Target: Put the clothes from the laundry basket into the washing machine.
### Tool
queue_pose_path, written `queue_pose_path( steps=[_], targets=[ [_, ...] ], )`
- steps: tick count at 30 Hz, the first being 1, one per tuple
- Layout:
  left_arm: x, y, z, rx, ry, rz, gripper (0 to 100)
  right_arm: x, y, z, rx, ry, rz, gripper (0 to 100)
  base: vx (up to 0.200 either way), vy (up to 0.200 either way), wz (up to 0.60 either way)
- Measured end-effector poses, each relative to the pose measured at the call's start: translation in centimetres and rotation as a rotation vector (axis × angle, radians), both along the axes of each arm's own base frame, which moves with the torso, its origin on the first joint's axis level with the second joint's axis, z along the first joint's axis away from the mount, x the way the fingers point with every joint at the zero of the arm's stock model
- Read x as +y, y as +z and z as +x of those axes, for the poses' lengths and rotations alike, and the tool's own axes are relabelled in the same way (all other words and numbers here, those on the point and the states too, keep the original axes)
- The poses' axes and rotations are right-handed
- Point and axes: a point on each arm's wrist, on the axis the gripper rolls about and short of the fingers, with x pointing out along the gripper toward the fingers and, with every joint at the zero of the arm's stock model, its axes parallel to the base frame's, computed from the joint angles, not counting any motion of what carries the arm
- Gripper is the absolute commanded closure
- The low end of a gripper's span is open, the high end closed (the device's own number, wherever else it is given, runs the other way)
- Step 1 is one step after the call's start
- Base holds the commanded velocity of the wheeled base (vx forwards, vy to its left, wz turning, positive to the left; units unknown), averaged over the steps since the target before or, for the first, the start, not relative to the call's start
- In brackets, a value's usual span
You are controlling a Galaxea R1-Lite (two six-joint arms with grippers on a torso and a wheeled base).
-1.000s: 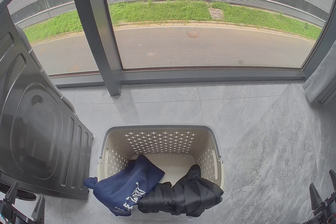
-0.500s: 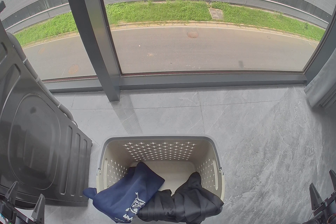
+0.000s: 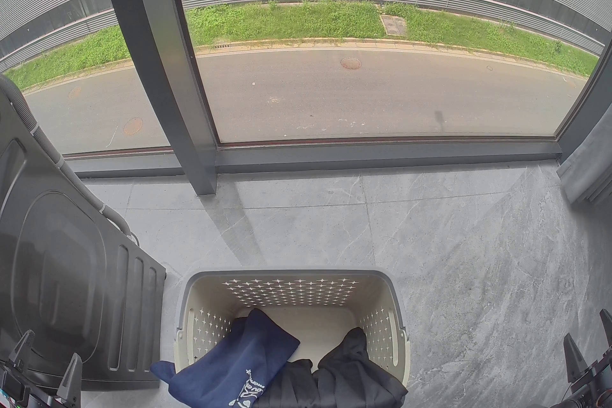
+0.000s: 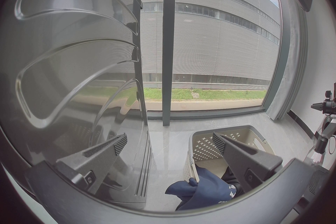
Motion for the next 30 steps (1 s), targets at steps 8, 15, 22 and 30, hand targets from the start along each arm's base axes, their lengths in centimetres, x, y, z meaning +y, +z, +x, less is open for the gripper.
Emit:
queue_pose_path(
  steps=[8, 15, 22, 30],
  targets=[
    [0.00, 0.00, 0.00, 0.000, 0.000, -0.002, 0, 0.00, 0.00, 0.00, 0.000, 0.000, 0.000, 0, 0.000, 0.000, 0.00],
    [0.00, 0.00, 0.00, 0.000, 0.001, -0.002, 0, 0.00, 0.00, 0.00, 0.000, -0.001, 0.000, 0, 0.086, 0.000, 0.00],
    [0.00, 0.00, 0.00, -0.001, 0.001, -0.004, 0, 0.00, 0.00, 0.00, 0.000, 0.000, 0.000, 0, 0.086, 0.000, 0.00],
    [0.00, 0.00, 0.00, 0.000, 0.001, -0.004, 0, 0.00, 0.00, 0.00, 0.000, 0.000, 0.000, 0, 0.000, 0.000, 0.00]
  ],
)
